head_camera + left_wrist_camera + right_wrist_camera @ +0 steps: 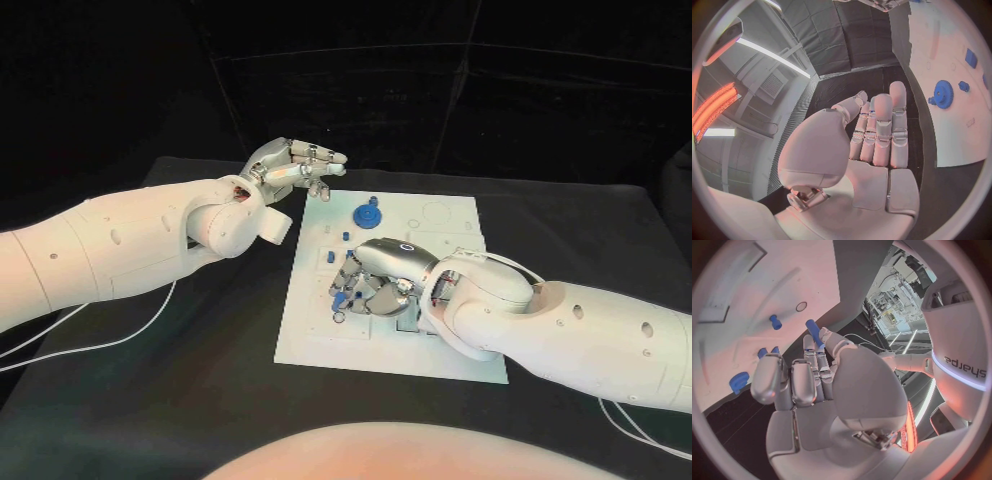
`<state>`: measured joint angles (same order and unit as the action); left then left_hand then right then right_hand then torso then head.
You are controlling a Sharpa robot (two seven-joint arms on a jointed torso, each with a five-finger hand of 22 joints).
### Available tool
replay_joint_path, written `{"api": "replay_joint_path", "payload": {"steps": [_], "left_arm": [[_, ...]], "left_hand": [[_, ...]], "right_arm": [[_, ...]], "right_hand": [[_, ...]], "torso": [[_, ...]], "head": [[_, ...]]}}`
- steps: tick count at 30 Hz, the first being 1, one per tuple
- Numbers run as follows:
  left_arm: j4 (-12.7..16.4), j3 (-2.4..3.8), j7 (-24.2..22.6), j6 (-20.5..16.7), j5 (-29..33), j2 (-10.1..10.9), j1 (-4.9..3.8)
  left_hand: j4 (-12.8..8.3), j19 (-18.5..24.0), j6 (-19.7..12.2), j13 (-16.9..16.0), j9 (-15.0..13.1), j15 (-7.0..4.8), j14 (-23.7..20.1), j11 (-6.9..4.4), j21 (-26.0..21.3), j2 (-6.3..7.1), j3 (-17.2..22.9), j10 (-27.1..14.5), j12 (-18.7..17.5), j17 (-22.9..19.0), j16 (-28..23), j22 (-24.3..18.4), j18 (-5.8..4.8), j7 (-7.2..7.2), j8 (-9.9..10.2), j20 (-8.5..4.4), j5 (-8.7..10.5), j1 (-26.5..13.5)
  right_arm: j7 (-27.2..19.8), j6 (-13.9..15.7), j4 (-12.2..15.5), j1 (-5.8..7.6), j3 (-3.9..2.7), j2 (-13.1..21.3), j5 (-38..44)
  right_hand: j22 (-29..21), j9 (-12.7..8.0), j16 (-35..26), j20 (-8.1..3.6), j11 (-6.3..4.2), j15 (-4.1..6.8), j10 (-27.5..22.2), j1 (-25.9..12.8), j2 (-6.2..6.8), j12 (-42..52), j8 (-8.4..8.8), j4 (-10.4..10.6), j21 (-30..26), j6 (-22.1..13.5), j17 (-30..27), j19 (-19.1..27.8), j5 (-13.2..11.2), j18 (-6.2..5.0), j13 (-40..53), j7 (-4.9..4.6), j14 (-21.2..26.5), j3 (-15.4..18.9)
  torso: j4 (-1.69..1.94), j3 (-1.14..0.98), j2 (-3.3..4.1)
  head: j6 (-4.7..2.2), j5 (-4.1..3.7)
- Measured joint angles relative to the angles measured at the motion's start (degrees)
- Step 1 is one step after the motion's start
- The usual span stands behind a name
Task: Assemble the parts on the task board
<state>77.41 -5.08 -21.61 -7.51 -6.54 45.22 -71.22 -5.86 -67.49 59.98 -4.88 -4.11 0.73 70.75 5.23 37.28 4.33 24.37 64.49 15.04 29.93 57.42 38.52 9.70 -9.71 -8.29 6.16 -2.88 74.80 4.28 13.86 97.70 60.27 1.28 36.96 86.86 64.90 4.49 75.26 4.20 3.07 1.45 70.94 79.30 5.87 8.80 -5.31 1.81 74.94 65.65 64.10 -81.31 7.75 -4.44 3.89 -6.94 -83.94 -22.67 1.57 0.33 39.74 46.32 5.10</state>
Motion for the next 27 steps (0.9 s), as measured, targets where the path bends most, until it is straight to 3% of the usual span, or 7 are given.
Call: {"api": "replay_joint_path", "payload": {"steps": [5,27], "left_arm": [[-0.1,0.00,0.0,0.0,0.0,0.0,0.00],[-0.2,0.00,0.1,0.1,0.0,-0.2,0.00]], "left_hand": [[0.0,0.0,0.0,0.0,0.0,0.00,0.0,0.00,0.0,0.00,0.0,0.0,0.0,0.0,0.0,0.0,0.00,0.00,0.0,0.00,0.00,0.0],[0.0,0.0,0.0,0.0,0.0,0.00,0.0,0.00,0.0,0.00,0.0,0.0,0.0,0.0,0.0,0.0,0.00,0.00,0.0,0.00,0.00,0.0]], "right_arm": [[-0.6,-0.6,-0.8,-0.50,0.33,-0.5,0.8],[-0.9,-2.6,-3.3,-0.79,0.43,-1.9,5.3]], "right_hand": [[0.0,-0.1,0.0,0.00,0.00,0.00,0.0,0.0,0.00,-0.3,0.05,0.0,0.0,-0.1,0.0,0.0,0.1,0.00,0.0,0.04,0.0,0.0],[-0.1,-0.1,0.0,0.00,0.00,0.00,0.0,0.0,0.01,-0.3,0.45,-0.1,0.0,-0.3,0.0,0.0,0.3,0.00,0.0,0.04,0.0,-0.1]], "torso": [[-0.08,-0.05,-0.01],[-0.06,-0.03,-0.04]], "head": [[0.14,0.26],[0.57,0.65]]}}
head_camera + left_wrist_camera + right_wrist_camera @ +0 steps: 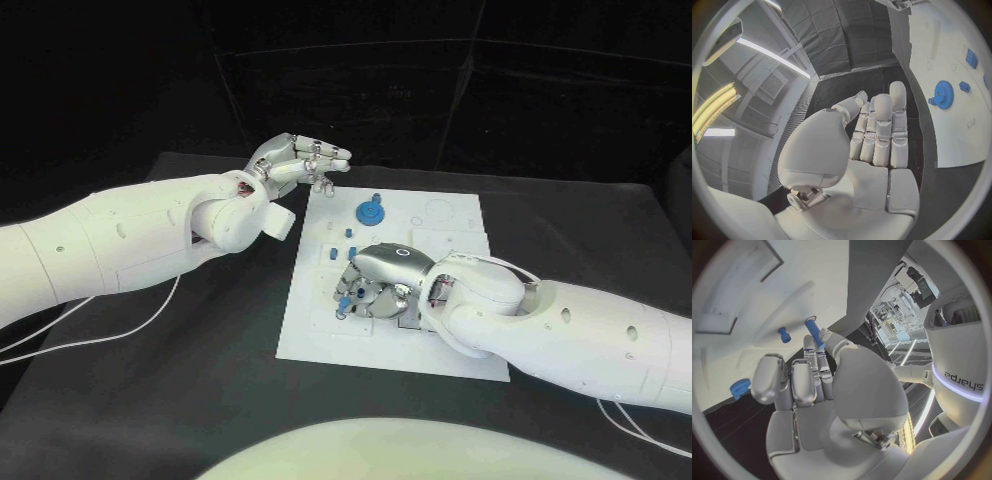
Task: Assemble the parts on the task board
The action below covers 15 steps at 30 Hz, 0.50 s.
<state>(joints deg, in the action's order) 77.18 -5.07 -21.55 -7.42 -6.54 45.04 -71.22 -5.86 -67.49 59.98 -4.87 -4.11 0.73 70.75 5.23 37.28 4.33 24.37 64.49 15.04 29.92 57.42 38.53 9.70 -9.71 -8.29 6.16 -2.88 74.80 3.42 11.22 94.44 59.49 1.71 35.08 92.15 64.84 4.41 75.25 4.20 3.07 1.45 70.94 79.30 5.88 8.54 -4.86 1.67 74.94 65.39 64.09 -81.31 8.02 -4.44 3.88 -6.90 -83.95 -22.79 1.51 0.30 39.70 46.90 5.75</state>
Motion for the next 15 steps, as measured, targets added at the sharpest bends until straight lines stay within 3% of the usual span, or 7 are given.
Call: {"api": "replay_joint_path", "payload": {"steps": [15], "left_arm": [[-0.1,0.00,0.0,0.1,0.0,0.0,0.00]], "left_hand": [[0.0,0.0,0.0,0.0,0.0,0.00,0.0,0.00,0.0,0.00,0.0,0.0,0.0,0.0,0.0,0.0,0.00,0.00,0.0,0.00,0.00,0.0]], "right_arm": [[-0.2,-0.9,-0.2,-0.12,0.23,-0.8,1.7]], "right_hand": [[0.0,0.0,0.0,0.00,0.00,0.00,0.0,-0.1,0.08,0.0,0.26,0.0,0.0,0.2,-0.1,0.0,0.0,0.00,0.0,-0.18,0.0,0.0]], "torso": [[0.00,0.01,0.00]], "head": [[0.36,0.26]]}}
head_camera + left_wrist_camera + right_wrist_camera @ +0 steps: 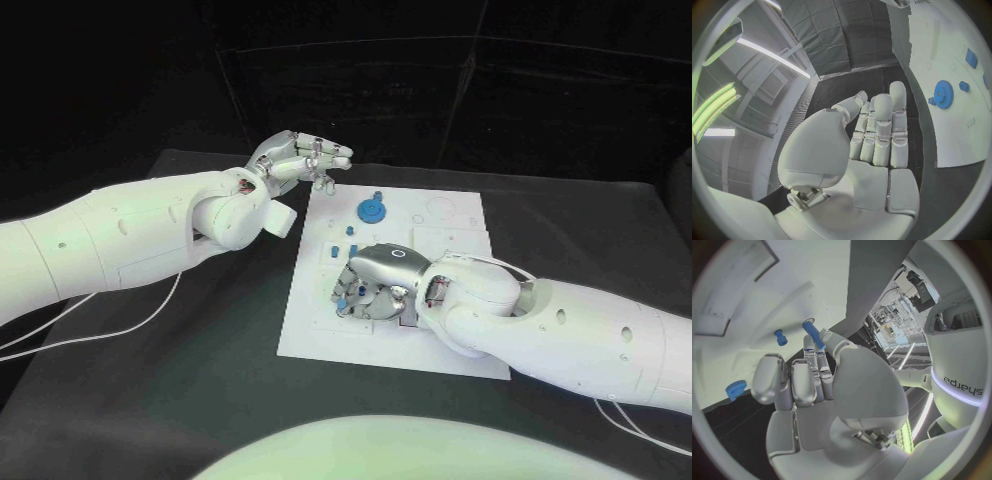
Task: Assemble the parts on the task board
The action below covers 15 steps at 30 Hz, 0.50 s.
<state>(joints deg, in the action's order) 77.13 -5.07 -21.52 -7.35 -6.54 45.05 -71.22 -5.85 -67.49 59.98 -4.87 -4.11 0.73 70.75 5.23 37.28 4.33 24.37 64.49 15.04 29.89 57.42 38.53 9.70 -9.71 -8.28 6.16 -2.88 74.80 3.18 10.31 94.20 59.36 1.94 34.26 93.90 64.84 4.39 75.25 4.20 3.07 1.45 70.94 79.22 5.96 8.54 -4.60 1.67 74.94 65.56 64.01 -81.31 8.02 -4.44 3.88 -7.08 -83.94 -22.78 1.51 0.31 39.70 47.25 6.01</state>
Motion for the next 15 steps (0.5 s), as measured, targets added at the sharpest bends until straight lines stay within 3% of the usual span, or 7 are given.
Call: {"api": "replay_joint_path", "payload": {"steps": [15], "left_arm": [[0.0,0.00,0.0,0.0,0.0,0.0,0.00]], "left_hand": [[0.0,0.0,0.0,0.0,0.0,0.00,0.0,0.00,0.0,0.00,0.0,0.0,0.0,0.0,0.0,0.0,0.00,0.00,0.0,0.00,0.00,0.0]], "right_arm": [[0.0,-0.6,0.2,-0.19,0.24,0.3,0.5]], "right_hand": [[0.0,0.0,0.0,0.00,0.00,0.00,0.0,0.0,0.00,0.0,-0.21,0.0,0.0,-0.1,0.0,0.0,0.0,0.00,0.0,-0.11,0.0,0.0]], "torso": [[-0.03,-0.01,-0.01]], "head": [[0.05,0.14]]}}
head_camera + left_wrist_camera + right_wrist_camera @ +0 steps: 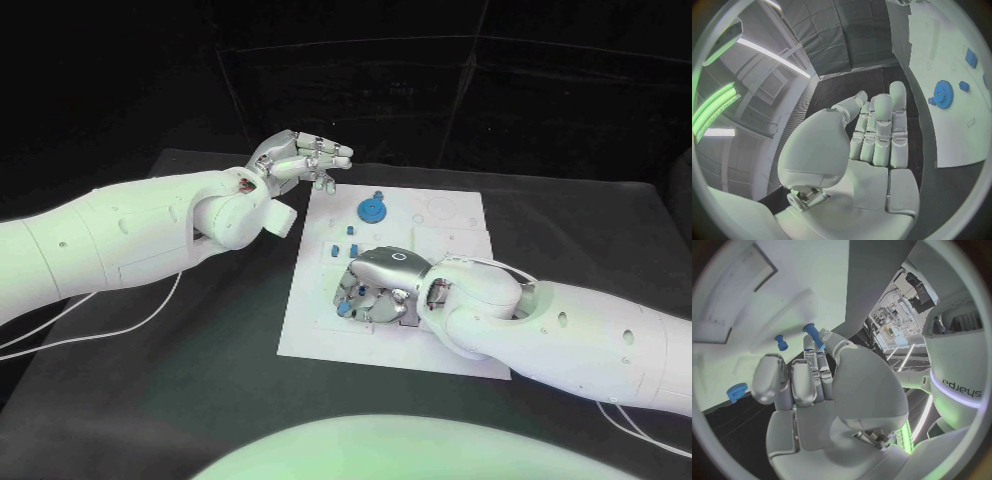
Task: Assemble the parts on the task board
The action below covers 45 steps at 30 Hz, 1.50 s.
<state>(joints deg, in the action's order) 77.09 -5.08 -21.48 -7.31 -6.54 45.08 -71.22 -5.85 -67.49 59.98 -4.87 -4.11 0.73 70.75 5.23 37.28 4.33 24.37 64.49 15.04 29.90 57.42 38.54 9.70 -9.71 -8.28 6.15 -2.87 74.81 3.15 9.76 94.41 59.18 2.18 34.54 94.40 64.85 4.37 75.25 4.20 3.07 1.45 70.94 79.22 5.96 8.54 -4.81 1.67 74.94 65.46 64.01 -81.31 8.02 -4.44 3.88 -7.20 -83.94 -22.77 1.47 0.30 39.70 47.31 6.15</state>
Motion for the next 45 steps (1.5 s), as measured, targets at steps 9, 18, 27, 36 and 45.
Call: {"api": "replay_joint_path", "payload": {"steps": [9,18,27,36,45], "left_arm": [[0.0,0.00,0.0,0.0,0.0,0.0,0.00],[0.0,0.00,0.0,0.1,0.0,0.0,0.00],[0.0,0.00,0.1,0.1,0.0,0.0,0.00],[0.0,0.00,0.1,0.1,0.0,0.0,0.00],[0.0,0.00,0.1,0.1,0.0,0.1,0.00]], "left_hand": [[0.0,0.0,0.0,0.0,0.0,0.00,0.0,0.00,0.0,0.00,0.0,0.0,0.0,0.0,0.0,0.0,0.00,0.00,0.0,0.00,0.00,0.0],[0.0,0.0,0.0,0.0,0.0,0.00,0.0,0.00,0.0,0.00,0.0,0.0,0.0,0.0,0.0,0.0,0.00,0.00,0.0,0.00,0.00,0.0],[0.0,0.0,0.0,0.0,0.0,0.00,0.0,0.00,0.0,0.00,0.0,0.0,0.0,0.0,0.0,0.0,0.00,0.00,0.0,0.00,0.00,0.0],[0.0,0.0,0.0,0.0,0.0,0.00,0.0,0.00,0.0,0.00,0.0,0.0,0.0,0.0,0.0,0.0,0.00,0.00,0.0,0.00,0.00,0.0],[-0.2,0.0,0.0,-0.1,0.0,-0.22,-0.2,0.31,0.0,-0.27,-0.2,-0.3,0.3,-0.2,0.0,-0.1,0.00,0.00,-0.3,0.00,0.00,0.3]], "right_arm": [[0.3,-0.2,-0.3,0.01,-0.02,-0.1,0.4],[1.9,-0.8,-0.8,0.02,0.04,-0.5,2.1],[3.3,-1.2,-0.9,-0.01,0.05,-1.0,4.2],[3.4,-1.2,-0.7,-0.01,0.10,-0.9,5.1],[3.4,1.4,0.0,-0.04,0.12,0.0,5.4]], "right_hand": [[-0.2,0.0,0.0,0.00,0.00,0.00,0.0,0.0,0.00,-0.6,0.06,0.0,0.0,-0.1,-0.2,0.0,0.0,0.00,0.0,-0.08,0.0,0.0],[-0.9,-0.7,0.0,0.62,1.74,-0.74,-3.4,-1.9,1.94,-3.0,1.23,0.4,-0.4,-4.6,-0.9,0.6,0.2,0.00,-0.2,-1.31,-0.1,0.4],[-1.0,-0.7,0.0,0.62,1.74,-0.73,-3.8,-1.9,1.94,-3.0,1.23,0.4,-0.4,-4.6,-1.0,0.6,0.2,0.00,-0.2,-1.32,-0.1,0.4],[-1.0,-0.6,0.0,0.83,1.74,-0.73,-3.8,-2.3,2.26,-3.0,1.23,0.5,-0.4,-4.6,-1.1,0.8,0.2,0.00,-0.1,-1.32,-0.1,0.8],[-2.0,-0.8,-0.3,1.33,2.51,-1.46,-7.5,-3.0,3.91,-3.0,1.22,0.3,-1.1,-12.8,-1.9,1.3,0.5,0.00,0.0,-2.39,0.0,4.6]], "torso": [[-0.01,0.01,0.01],[0.00,0.04,0.01],[0.01,0.03,0.01],[0.02,0.01,-0.01],[0.02,-0.03,-0.04]], "head": [[0.09,-0.12],[0.19,-0.13],[0.20,-0.25],[0.20,-0.29],[-0.09,-0.41]]}}
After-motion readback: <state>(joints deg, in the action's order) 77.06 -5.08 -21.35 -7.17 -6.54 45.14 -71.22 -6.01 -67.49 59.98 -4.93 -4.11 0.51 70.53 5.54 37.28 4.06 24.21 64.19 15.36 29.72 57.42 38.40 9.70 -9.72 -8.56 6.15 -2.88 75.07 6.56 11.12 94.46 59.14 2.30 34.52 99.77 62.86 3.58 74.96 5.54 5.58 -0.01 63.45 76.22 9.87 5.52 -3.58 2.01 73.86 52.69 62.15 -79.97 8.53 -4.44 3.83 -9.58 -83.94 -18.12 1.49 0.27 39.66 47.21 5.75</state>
